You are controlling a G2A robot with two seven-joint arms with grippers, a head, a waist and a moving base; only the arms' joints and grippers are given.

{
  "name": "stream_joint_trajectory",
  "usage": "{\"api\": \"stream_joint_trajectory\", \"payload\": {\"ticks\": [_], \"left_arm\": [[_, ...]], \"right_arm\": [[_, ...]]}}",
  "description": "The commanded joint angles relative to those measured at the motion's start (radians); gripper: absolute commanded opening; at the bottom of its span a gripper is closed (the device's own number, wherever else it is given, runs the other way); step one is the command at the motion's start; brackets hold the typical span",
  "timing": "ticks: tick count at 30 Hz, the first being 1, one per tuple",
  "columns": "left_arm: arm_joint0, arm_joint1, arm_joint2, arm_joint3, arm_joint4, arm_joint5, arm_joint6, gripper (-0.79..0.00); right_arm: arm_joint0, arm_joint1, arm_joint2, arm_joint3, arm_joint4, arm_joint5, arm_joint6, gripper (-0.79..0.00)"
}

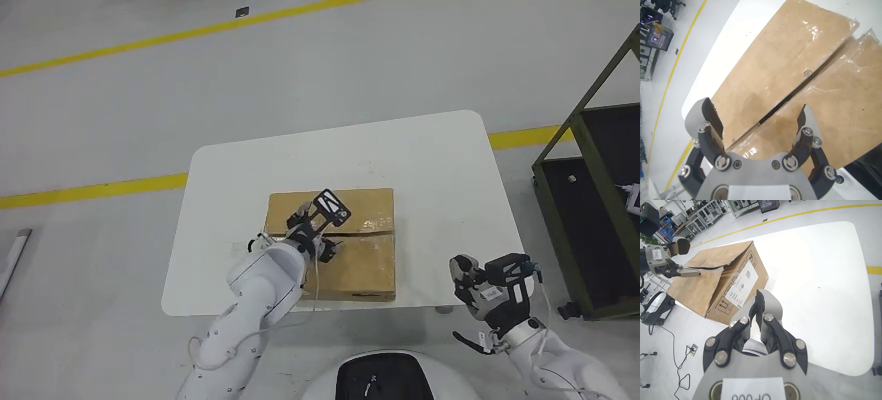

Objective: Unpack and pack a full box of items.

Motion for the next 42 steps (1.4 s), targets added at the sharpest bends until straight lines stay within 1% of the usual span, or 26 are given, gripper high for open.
{"api": "stream_joint_trajectory", "payload": {"ticks": [1,8,15,16,17,18,19,20,21,22,23,24,25,29,32,36,42], "left_arm": [[-0.012,0.0,0.007,0.019,0.036,-0.012,0.0,0.0],[-0.038,-0.001,0.023,0.063,0.142,-0.031,0.01,0.0],[-0.052,-0.007,0.047,0.076,0.221,0.0,0.055,0.0],[-0.052,-0.009,0.053,0.077,0.229,-0.001,0.06,-0.012],[-0.053,-0.01,0.059,0.076,0.233,-0.006,0.067,-0.317],[-0.053,-0.011,0.063,0.074,0.235,-0.003,0.076,-0.468],[-0.053,-0.013,0.066,0.072,0.241,0.004,0.083,-0.551],[-0.051,-0.015,0.068,0.068,0.238,0.011,0.092,-0.76],[-0.051,-0.016,0.07,0.065,0.241,0.016,0.095,-0.785],[-0.05,-0.017,0.072,0.062,0.244,0.02,0.096,-0.785],[-0.05,-0.019,0.073,0.056,0.244,0.025,0.095,-0.6],[-0.05,-0.02,0.075,0.053,0.244,0.028,0.092,-0.175],[-0.054,-0.022,0.075,0.05,0.244,0.032,0.087,0.0],[-0.086,-0.03,0.069,0.029,0.241,0.037,0.088,0.0],[-0.132,-0.036,0.073,0.046,0.255,0.025,0.095,0.0],[-0.226,-0.051,0.094,0.11,0.268,0.007,0.107,0.0],[-0.384,-0.09,0.175,0.236,0.296,0.017,0.147,0.0]], "right_arm": [[-0.001,0.0,0.004,-0.001,0.002,0.0,-0.001,-0.785],[-0.01,0.002,0.021,0.002,0.013,-0.008,-0.01,-0.785],[-0.014,0.002,0.031,0.005,0.022,-0.011,-0.014,-0.785],[-0.015,0.002,0.032,0.005,0.023,-0.011,-0.014,-0.785],[-0.015,0.002,0.033,0.005,0.023,-0.012,-0.014,-0.785],[-0.015,0.002,0.033,0.005,0.024,-0.011,-0.015,-0.785],[-0.015,0.002,0.033,0.005,0.024,-0.011,-0.015,-0.785],[-0.015,0.002,0.033,0.005,0.024,-0.011,-0.015,-0.785],[-0.015,0.002,0.033,0.005,0.025,-0.012,-0.015,-0.785],[-0.015,0.003,0.033,0.005,0.026,-0.013,-0.015,-0.785],[-0.015,0.003,0.033,0.005,0.026,-0.014,-0.015,-0.785],[-0.015,0.003,0.033,0.005,0.026,-0.015,-0.015,-0.785],[-0.016,0.003,0.032,0.005,0.025,-0.017,-0.015,-0.785],[-0.02,0.003,0.032,0.006,0.022,-0.022,-0.018,-0.785],[-0.023,0.004,0.034,0.007,0.022,-0.026,-0.018,-0.785],[-0.026,0.004,0.034,0.002,0.02,-0.027,-0.017,-0.785],[-0.035,0.005,0.041,-0.003,0.018,-0.03,-0.019,-0.785]]}}
